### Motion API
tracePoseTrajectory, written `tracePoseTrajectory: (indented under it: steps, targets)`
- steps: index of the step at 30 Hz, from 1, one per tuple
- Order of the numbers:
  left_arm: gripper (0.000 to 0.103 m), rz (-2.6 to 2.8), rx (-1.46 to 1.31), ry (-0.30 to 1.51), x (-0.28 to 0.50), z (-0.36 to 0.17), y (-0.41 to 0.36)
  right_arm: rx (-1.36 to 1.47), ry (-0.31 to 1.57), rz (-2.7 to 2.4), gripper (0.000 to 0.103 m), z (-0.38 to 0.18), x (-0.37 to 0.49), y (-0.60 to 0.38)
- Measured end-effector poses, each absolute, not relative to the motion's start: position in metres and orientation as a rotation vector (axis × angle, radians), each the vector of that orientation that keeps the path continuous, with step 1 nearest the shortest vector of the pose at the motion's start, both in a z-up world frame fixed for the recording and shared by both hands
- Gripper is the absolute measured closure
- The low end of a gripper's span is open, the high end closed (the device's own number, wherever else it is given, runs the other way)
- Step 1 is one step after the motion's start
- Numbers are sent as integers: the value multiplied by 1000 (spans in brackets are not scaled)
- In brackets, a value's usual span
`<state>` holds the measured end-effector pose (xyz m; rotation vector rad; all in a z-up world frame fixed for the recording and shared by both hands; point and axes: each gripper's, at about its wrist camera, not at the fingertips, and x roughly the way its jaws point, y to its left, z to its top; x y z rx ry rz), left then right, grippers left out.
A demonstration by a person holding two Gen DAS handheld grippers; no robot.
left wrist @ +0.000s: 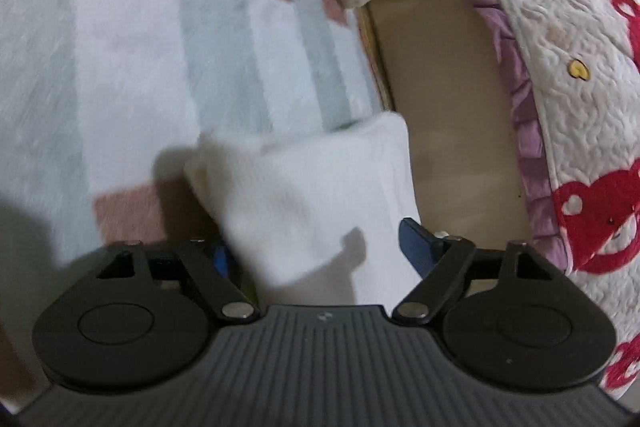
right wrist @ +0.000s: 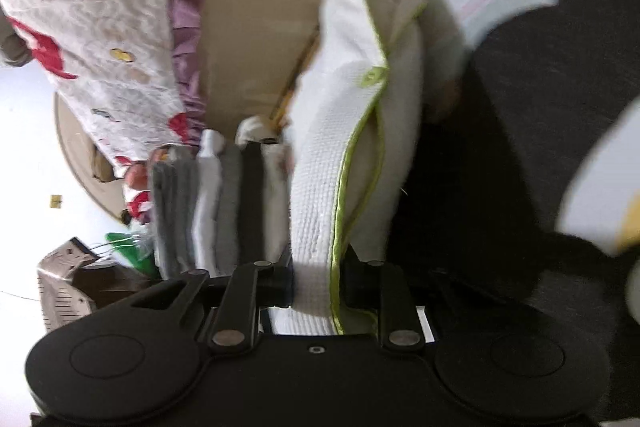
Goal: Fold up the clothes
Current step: 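Grasp the folded garment end with the left gripper while the right gripper grasps it too, then lift the folded white garment with both grippers and carry it toward the clothes stack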
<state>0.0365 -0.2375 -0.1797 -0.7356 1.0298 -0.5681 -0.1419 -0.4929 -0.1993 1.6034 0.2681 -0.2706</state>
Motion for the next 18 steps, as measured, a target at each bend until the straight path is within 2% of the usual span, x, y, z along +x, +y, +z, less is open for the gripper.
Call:
tracePoseTrajectory:
  steps: [1, 3, 5, 9, 10, 11, 12, 14, 18]
  targets:
    - [92, -583, -672, 1006, 36, -176, -239, 1607, 275, -274, 77, -204, -145, -491]
    - [92, -611, -544, 957, 35, -170, -243, 1582, 313, -275, 76, -209, -148, -490]
    - [92, -637, -408, 897, 34, -162, -250, 1468, 407, -289, 68, -203, -145, -489]
    - [92, -644, -312, 869, 28, -158, -246, 1255, 528, -392, 60, -185, -157, -485]
    - [92, -639, -317, 877, 30, -160, -247, 1241, 502, -431, 57, -182, -165, -489]
    - [92, -636, -332, 892, 32, -162, -245, 1228, 474, -471, 52, -179, -173, -494]
    - [92, -634, -349, 908, 33, -163, -241, 1231, 431, -504, 43, -178, -178, -503]
    - [92, -635, -385, 935, 35, -164, -234, 1256, 349, -555, 35, -178, -185, -524]
    - [92, -647, -353, 929, 38, -165, -243, 1252, 286, -553, 34, -193, -167, -568]
